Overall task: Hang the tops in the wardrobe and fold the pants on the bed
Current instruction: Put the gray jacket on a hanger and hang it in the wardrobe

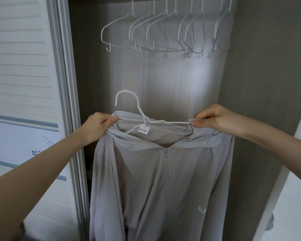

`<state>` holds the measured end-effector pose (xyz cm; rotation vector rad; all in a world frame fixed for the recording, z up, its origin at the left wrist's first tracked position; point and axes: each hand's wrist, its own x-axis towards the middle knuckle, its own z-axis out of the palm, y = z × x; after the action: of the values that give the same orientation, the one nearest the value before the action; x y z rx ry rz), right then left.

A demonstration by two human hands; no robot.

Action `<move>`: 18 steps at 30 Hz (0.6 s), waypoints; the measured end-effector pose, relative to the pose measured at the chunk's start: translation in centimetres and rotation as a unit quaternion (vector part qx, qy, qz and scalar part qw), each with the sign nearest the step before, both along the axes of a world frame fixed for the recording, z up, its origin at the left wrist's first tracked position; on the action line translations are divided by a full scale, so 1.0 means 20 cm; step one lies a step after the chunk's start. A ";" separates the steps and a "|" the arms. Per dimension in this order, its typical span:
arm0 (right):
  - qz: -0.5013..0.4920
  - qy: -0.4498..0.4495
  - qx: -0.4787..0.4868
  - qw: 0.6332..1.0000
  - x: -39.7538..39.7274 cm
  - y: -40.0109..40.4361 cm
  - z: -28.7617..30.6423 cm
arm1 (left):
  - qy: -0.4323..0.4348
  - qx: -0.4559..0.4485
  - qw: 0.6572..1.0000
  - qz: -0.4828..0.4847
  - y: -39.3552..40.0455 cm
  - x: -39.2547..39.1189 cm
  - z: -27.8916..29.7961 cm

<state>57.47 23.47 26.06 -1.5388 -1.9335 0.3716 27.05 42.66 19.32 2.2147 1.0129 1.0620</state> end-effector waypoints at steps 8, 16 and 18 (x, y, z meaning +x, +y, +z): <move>-0.026 0.197 0.002 0.980 0.00 0.02 0.02 | -0.091 0.027 0.987 0.132 0.03 0.11 0.07; -0.130 0.332 0.058 0.933 0.09 -0.03 -0.01 | -0.070 0.065 0.995 0.001 0.00 0.03 0.13; -0.145 0.313 0.075 0.935 0.11 -0.04 0.01 | -0.098 0.052 0.993 -0.042 -0.01 0.04 0.15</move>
<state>59.58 22.61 26.19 -1.3619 -1.1954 0.4980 27.77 42.55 22.33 2.1618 0.7890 1.2896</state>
